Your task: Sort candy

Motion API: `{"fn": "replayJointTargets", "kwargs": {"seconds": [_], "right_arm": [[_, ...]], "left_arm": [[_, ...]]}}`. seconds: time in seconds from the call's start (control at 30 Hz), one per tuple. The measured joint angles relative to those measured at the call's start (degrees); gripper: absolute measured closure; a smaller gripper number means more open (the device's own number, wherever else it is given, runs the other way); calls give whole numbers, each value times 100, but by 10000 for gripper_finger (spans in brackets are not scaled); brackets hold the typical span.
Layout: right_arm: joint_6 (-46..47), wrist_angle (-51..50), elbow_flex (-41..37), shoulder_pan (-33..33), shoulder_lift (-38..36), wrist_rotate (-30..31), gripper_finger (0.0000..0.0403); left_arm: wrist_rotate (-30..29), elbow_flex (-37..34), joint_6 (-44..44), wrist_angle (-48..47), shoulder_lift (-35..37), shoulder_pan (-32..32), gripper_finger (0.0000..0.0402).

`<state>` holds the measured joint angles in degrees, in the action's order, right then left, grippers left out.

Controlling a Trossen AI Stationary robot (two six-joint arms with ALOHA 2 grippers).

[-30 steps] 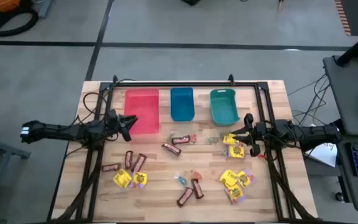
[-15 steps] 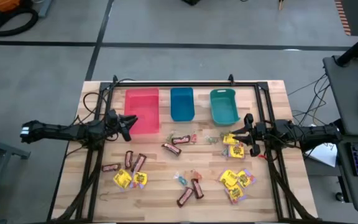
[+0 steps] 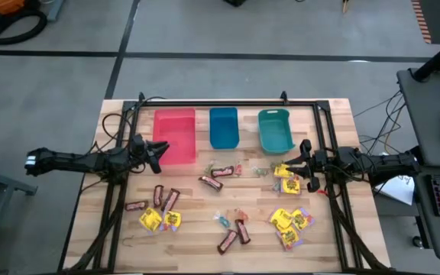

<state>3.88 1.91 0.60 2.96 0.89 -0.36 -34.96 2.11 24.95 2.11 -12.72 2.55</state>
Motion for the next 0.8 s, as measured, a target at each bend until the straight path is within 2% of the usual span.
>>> {"fn": "replayJointTargets", "kwargs": {"seconds": [0.63,0.8], "right_arm": [[13,4,0,0,2,0,314],[939,83,-2,1,1,4,314]], "left_arm": [[0,0,0,14,0,0,325],[36,0,798,368,-2,7,325]]}}
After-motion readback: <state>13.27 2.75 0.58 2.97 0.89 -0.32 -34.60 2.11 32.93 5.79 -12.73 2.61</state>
